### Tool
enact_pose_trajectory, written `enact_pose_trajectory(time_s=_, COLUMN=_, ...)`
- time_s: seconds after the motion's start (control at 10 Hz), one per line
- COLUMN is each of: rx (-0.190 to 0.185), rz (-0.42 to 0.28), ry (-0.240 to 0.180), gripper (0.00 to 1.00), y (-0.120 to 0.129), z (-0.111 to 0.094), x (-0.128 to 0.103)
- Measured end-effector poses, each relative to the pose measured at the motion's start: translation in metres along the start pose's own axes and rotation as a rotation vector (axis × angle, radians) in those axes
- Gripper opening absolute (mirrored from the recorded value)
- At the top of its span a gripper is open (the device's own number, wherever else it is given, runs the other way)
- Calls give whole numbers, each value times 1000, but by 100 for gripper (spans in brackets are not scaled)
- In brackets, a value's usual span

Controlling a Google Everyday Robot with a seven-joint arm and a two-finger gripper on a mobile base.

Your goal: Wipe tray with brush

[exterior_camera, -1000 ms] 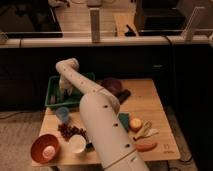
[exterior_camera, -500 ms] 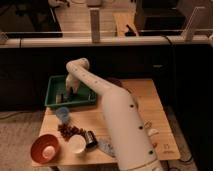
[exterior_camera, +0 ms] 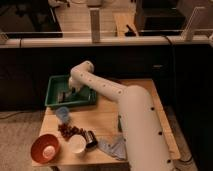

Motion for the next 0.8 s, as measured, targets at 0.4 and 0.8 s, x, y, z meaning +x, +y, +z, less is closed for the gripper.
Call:
enact_pose_trajectory(time_s=0.4, rx=-35, rz=25, ry=69, gripper=0, y=9, z=-14, x=10)
enact_pose_trajectory(time_s=0.8, rx=-65, rz=53, ry=79, gripper=0, y=38, z=-30, x=29)
